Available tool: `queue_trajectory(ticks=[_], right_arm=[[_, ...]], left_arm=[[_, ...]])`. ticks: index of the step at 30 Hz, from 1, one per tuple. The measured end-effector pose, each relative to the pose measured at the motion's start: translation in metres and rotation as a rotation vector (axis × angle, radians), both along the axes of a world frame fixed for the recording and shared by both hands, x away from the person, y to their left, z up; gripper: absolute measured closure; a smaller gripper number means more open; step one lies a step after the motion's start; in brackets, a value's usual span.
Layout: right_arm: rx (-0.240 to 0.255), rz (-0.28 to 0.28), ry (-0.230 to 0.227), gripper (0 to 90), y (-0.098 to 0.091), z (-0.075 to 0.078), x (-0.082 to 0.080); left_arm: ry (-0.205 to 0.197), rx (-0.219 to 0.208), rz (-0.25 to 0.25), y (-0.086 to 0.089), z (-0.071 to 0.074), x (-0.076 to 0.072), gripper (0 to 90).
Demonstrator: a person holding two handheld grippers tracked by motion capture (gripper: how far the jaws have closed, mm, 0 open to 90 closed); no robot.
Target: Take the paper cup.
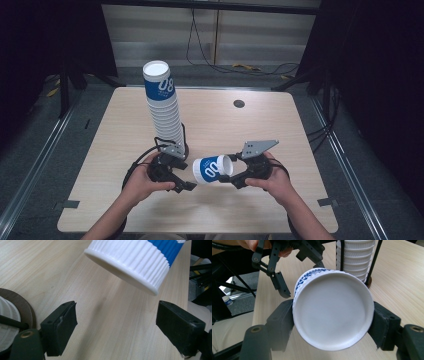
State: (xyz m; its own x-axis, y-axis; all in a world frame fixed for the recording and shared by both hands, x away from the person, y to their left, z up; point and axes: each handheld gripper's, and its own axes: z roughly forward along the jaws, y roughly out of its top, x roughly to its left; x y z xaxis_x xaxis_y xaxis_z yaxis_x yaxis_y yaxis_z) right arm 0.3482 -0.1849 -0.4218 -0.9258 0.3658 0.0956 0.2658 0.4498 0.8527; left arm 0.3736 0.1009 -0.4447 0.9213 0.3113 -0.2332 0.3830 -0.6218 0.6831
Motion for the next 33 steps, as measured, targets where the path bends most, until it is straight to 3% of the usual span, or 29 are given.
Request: queue_trajectory(ticks=[7,23,30,33], right_arm=[[0.004,0.018,0.006,27.9,0.004,-0.002,0.000],[0.024,0.022,0.017,28.0,0.004,-0.005,-0.002],[0.026,0.034,0.025,28.0,0.006,-0.005,-0.002],[0.027,0.040,0.028,28.1,0.007,-0.006,-0.002]], left_arm=[[0.011,-0.012,0.003,-0.002,-0.001,-0.001,16.3],[-0.006,-0.041,-0.020,-0.006,-0.003,-0.003,15.3],[-0.033,-0.074,-0.038,-0.010,-0.004,-0.002,13.2],[-0.053,-0.060,-0.043,-0.011,-0.005,-0.002,8.1]])
